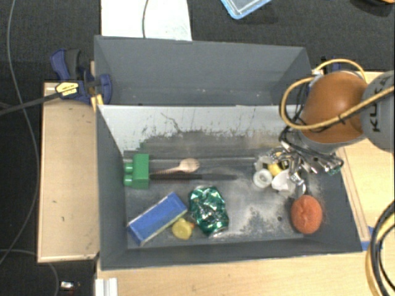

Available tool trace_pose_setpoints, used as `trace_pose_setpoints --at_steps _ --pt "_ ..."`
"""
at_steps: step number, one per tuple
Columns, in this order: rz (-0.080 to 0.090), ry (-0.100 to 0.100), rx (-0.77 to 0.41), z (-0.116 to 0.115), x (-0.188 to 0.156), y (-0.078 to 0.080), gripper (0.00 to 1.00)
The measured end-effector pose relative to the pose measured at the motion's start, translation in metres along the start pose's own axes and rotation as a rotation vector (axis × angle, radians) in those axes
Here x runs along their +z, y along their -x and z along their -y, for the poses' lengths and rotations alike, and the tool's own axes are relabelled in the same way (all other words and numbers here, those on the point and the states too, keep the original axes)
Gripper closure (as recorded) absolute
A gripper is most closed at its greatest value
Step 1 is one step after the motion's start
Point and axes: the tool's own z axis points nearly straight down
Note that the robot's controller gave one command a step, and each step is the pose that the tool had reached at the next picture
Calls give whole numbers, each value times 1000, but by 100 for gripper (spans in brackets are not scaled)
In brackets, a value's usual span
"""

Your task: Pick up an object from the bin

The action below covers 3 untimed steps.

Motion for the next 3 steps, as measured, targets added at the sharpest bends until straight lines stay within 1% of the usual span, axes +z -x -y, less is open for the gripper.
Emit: trace_pose_setpoints --at_steps 1,2,3 --pt "1 3 4 12 27 -2 0" --pt "6 2 -200 14 25 -1 100" --pt "6 2 -199 14 25 -1 100"
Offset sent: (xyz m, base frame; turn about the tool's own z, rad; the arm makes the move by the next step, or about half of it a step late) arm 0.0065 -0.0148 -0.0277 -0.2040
